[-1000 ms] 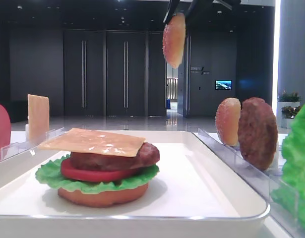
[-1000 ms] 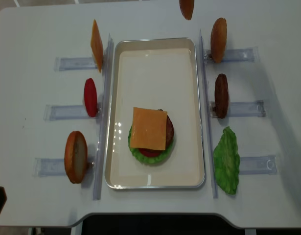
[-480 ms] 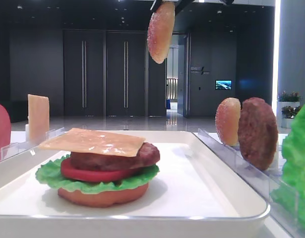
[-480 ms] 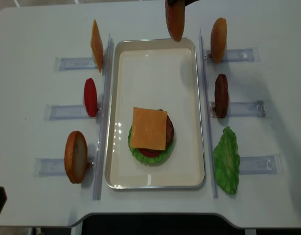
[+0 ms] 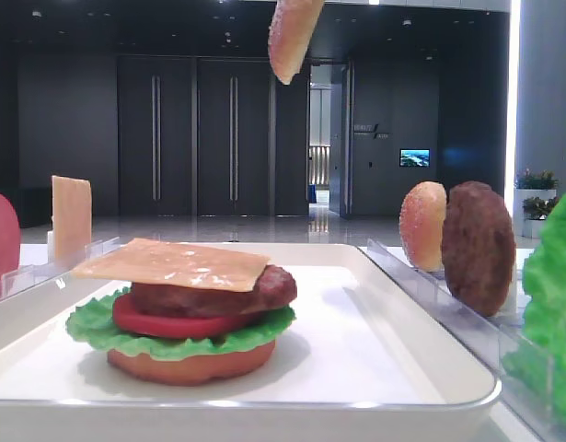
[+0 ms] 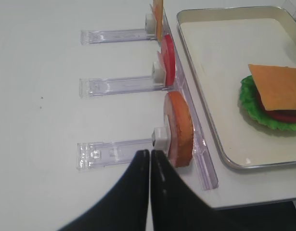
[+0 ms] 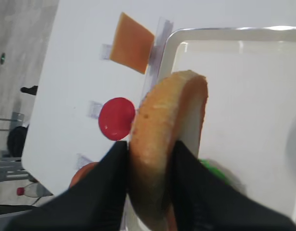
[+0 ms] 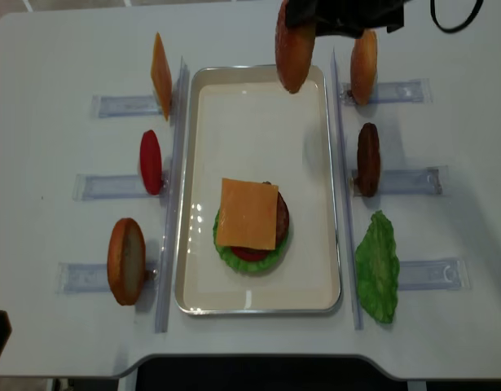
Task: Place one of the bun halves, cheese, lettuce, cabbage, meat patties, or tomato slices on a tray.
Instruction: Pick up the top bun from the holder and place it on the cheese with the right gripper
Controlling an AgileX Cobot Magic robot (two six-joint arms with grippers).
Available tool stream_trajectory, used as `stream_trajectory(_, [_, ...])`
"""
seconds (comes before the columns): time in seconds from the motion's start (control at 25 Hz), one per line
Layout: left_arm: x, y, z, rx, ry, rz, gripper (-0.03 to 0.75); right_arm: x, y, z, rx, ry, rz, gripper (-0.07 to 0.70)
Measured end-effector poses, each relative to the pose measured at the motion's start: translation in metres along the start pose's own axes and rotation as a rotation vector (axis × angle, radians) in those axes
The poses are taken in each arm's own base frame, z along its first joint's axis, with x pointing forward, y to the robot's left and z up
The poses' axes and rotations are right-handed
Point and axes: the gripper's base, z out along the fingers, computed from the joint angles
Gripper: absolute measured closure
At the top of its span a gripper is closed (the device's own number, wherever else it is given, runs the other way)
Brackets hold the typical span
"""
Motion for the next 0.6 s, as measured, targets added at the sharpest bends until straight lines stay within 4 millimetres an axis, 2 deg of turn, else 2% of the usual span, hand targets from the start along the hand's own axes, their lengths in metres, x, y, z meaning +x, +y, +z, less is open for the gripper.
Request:
stream_trajectory(0.2, [0.000, 0.000, 0.000, 0.000, 0.000, 0.000, 0.715, 0.028, -0.003, 0.001, -0.153, -0.025, 0.040, 0.433])
stream_trajectory(0.44, [0.000, 0.000, 0.000, 0.000, 0.000, 0.000, 0.715, 0.057, -0.015, 0.007, -0.348, -0.141, 0.115, 0.436])
stream_trajectory(0.6, [0.000, 0.000, 0.000, 0.000, 0.000, 0.000, 0.715, 0.082, -0.018, 0.020, -0.389, -0.126, 0.149, 0.436])
